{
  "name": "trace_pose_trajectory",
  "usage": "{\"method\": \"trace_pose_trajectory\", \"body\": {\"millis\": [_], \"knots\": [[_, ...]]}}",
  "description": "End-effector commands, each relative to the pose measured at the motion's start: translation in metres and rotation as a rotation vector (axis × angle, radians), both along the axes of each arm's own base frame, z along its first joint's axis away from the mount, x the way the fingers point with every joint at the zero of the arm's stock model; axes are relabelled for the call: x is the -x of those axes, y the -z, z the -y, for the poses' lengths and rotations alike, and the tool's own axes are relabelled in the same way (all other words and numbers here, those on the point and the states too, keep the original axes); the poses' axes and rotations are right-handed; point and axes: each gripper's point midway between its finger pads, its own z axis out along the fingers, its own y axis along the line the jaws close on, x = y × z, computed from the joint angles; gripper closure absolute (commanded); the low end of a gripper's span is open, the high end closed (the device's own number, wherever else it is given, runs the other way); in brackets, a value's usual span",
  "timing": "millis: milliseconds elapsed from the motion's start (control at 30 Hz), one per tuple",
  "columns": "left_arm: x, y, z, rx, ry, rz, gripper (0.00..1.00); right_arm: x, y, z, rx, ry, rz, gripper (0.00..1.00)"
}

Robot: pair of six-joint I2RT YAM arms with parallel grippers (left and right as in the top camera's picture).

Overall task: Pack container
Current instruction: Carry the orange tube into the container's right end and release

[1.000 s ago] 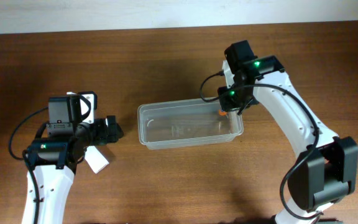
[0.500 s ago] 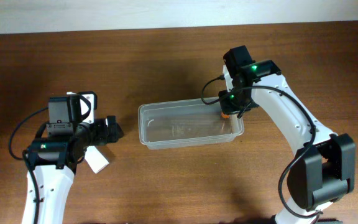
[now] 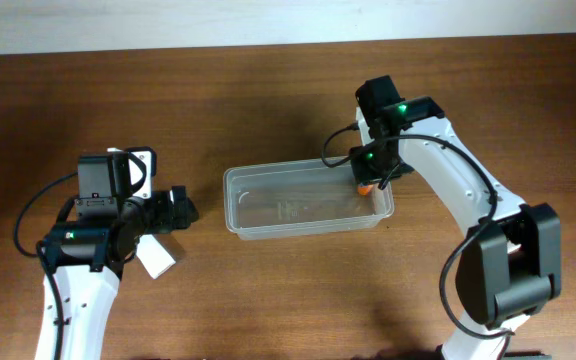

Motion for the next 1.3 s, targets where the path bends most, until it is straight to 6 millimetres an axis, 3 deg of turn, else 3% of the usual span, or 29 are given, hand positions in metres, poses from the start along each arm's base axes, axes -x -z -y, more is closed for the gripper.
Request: {"method": "trace_pose_trajectory", "body": {"millis": [0,200,267,767,1033,1267], "knots": [[-0.004,-0.008,-0.001,-0.016,0.009,0.021,0.01,0.001,0.012,0.003,0.023,0.003,-0.024,0.75],[-0.004,-0.008,-0.001,-0.016,0.009,0.021,0.01,0.001,0.011,0.003,0.023,0.003,-0.022,0.65],[-0.004,-0.008,-0.001,-0.016,0.009,0.021,0.01,-0.002,0.008,0.003,0.021,0.003,-0.013,0.57],[-0.004,-0.008,-0.001,-0.017,0.009,0.021,0.01,-0.023,-0.035,-0.002,0.001,0.006,0.074,0.55],[-0.004,-0.008,-0.001,-0.022,0.009,0.021,0.01,-0.027,-0.048,0.015,0.096,0.029,0.1,0.55],[-0.004,-0.008,-0.001,-0.022,0.009,0.021,0.01,-0.036,-0.079,0.024,0.095,0.08,0.146,0.54]]}}
